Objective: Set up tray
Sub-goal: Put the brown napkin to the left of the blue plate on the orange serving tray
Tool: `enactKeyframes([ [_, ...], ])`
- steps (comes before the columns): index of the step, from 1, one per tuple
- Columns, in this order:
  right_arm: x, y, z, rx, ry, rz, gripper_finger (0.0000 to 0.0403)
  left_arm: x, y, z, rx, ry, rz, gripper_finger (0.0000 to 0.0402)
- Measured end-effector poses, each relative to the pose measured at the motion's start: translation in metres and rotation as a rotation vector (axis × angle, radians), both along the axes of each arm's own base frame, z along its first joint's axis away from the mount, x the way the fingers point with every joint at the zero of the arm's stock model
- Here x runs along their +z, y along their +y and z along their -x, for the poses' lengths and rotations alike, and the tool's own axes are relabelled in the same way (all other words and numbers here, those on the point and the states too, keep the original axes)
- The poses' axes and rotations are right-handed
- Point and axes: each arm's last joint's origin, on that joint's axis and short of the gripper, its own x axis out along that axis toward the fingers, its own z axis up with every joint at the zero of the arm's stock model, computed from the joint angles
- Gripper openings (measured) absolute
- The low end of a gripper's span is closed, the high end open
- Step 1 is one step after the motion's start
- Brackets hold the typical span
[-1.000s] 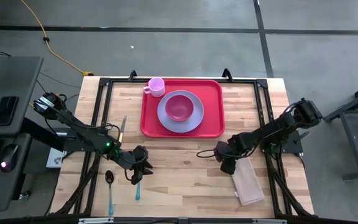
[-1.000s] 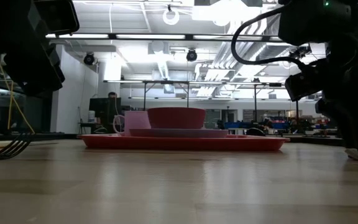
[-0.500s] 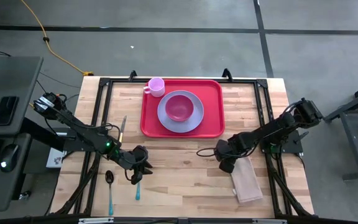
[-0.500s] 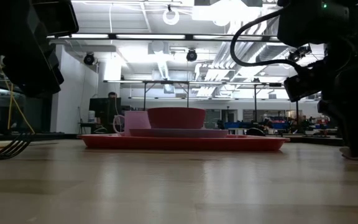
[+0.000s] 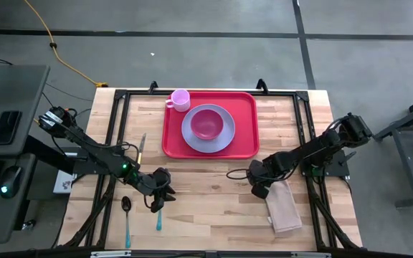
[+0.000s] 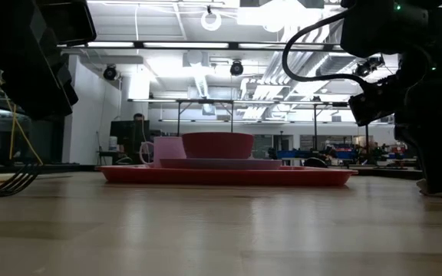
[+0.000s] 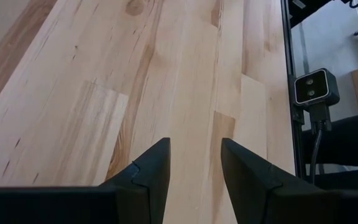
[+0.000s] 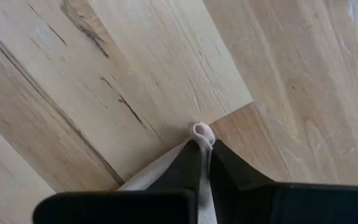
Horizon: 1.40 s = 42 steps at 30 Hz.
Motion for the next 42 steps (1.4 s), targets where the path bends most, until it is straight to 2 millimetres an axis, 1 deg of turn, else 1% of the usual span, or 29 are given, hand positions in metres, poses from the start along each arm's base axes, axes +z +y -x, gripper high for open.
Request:
enactKeyframes([
  [3,0.002,0.000,0.001,-0.007,-0.011,-0.008,0.0002,0.000,0.000,0.000,-0.002,-0.001,-0.002,0.0172],
  [12,0.027,-0.004,0.005,-0.064,-0.133,0.021,0.0000,0.000,0.000,0.000,-0.003,-0.001,-0.002,0.0172],
  [27,0.029,-0.010,0.004,-0.102,-0.154,0.095,0.0000,0.000,0.000,0.000,-0.003,-0.001,-0.001,0.0172],
  [36,0.030,-0.019,-0.003,-0.124,-0.203,0.116,0.0000,0.000,0.000,0.000,-0.003,0.000,-0.002,0.0172],
  [42,0.043,-0.026,-0.014,-0.101,-0.242,0.147,0.0000,-0.001,0.000,0.000,-0.003,0.008,-0.006,0.0172],
])
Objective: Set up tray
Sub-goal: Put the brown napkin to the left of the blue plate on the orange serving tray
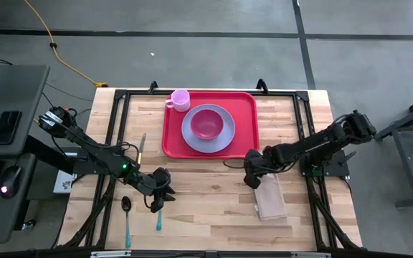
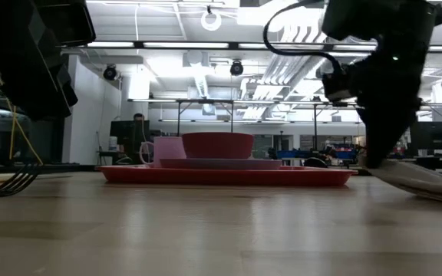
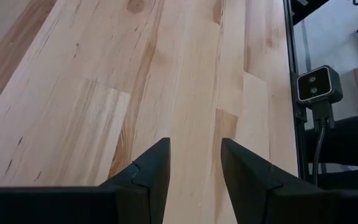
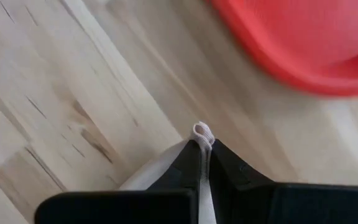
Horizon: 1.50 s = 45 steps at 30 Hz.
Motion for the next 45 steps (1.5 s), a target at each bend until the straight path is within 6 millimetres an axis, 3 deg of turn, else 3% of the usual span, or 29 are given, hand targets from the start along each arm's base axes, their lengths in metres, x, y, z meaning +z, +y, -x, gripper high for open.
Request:
enactKeyframes([
  [14,0.028,-0.030,-0.018,-0.003,-0.021,0.118,0.0000,-0.002,0.001,0.001,-0.014,0.016,-0.027,0.0172],
  [30,0.034,-0.099,-0.029,-0.041,-0.113,0.198,0.0000,-0.002,0.001,0.002,-0.013,0.021,-0.029,0.0172],
  [38,0.039,-0.149,-0.026,-0.059,-0.195,0.232,0.0000,-0.002,0.001,0.002,0.008,0.025,-0.013,0.0172],
  [45,0.040,-0.175,-0.018,-0.052,-0.214,0.225,0.0000,-0.002,0.001,0.001,0.012,0.026,-0.010,0.0172],
])
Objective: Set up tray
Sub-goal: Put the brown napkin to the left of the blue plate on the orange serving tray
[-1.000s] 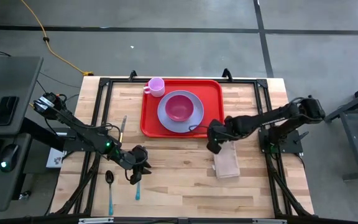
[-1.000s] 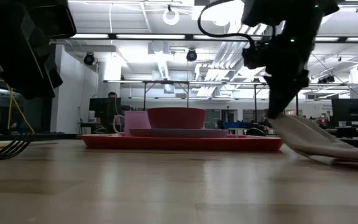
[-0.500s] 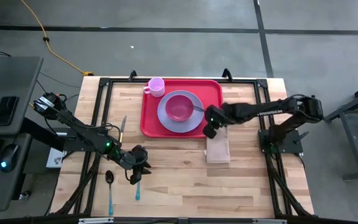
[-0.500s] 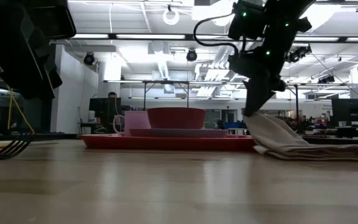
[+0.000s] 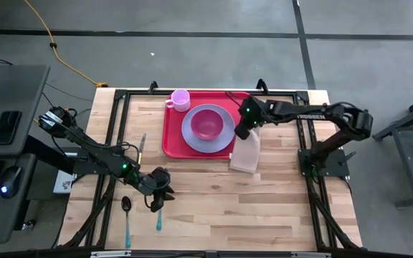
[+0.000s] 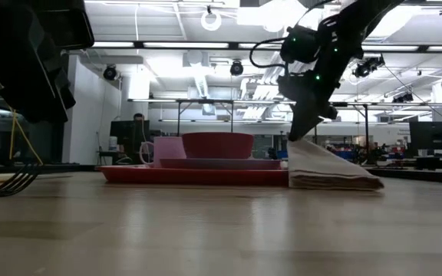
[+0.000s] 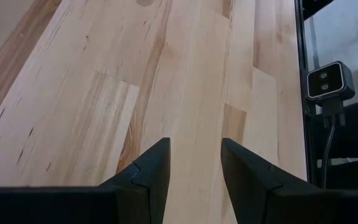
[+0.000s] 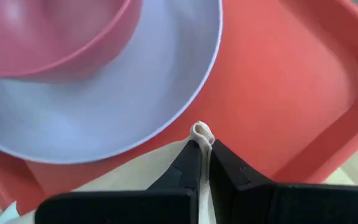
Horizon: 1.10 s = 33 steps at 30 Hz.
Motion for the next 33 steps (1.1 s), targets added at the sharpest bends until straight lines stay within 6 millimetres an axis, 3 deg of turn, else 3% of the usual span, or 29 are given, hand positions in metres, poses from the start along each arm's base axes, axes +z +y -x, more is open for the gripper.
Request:
enactKeyframes([
  [7,-0.004,-0.016,-0.001,0.008,-0.030,0.018,0.0000,0.000,0.000,0.000,0.014,0.005,0.016,0.0172],
  [18,-0.031,-0.032,-0.003,0.036,0.057,-0.003,0.0000,0.000,0.000,0.000,0.019,0.007,0.023,0.0172],
  [33,-0.034,-0.063,0.006,0.044,0.016,0.058,0.0000,-0.001,0.001,0.001,0.033,0.030,0.027,0.0172],
])
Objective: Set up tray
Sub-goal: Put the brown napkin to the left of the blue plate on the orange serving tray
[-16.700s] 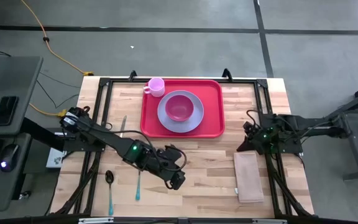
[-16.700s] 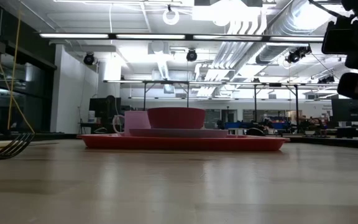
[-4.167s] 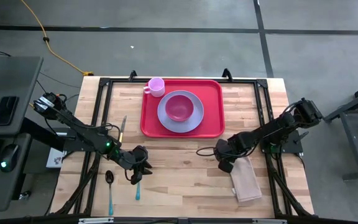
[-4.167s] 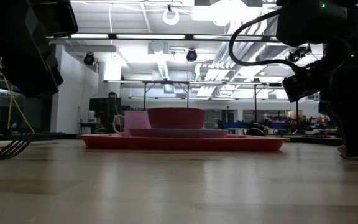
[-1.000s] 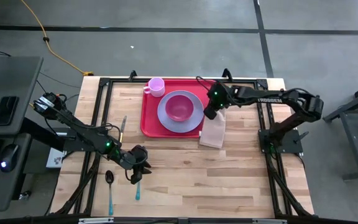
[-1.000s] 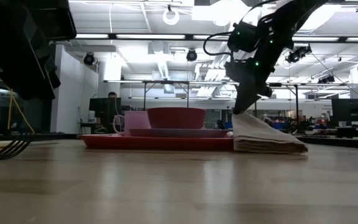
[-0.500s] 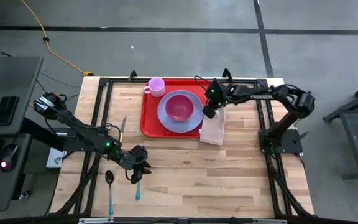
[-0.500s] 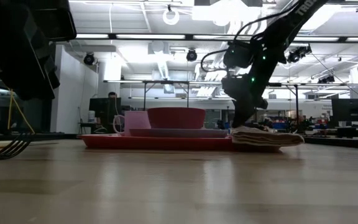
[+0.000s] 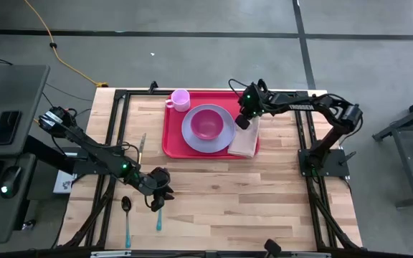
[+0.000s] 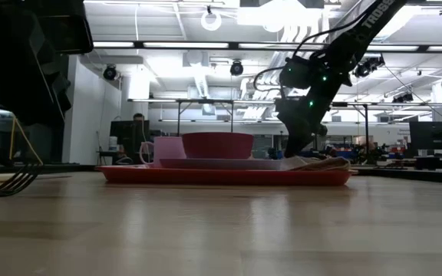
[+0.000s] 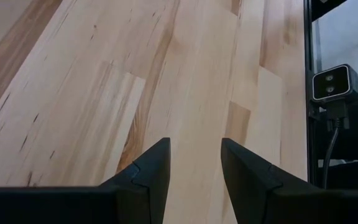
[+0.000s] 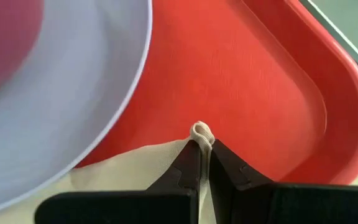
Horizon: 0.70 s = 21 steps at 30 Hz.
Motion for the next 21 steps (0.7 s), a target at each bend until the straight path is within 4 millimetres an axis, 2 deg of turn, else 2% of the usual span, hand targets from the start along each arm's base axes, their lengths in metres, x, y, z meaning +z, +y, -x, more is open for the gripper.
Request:
enactKeyframes([
  [9,-0.014,-0.013,-0.008,0.037,-0.023,-0.007,0.0000,0.000,0.000,0.000,0.007,0.002,0.009,0.0172],
  [15,-0.018,-0.028,-0.029,0.098,0.016,-0.003,0.0000,0.000,0.000,0.000,0.014,0.015,0.036,0.0172],
  [21,-0.012,-0.044,-0.050,0.147,0.055,0.004,0.0000,0.000,-0.002,0.001,-0.025,0.043,0.083,0.0172],
])
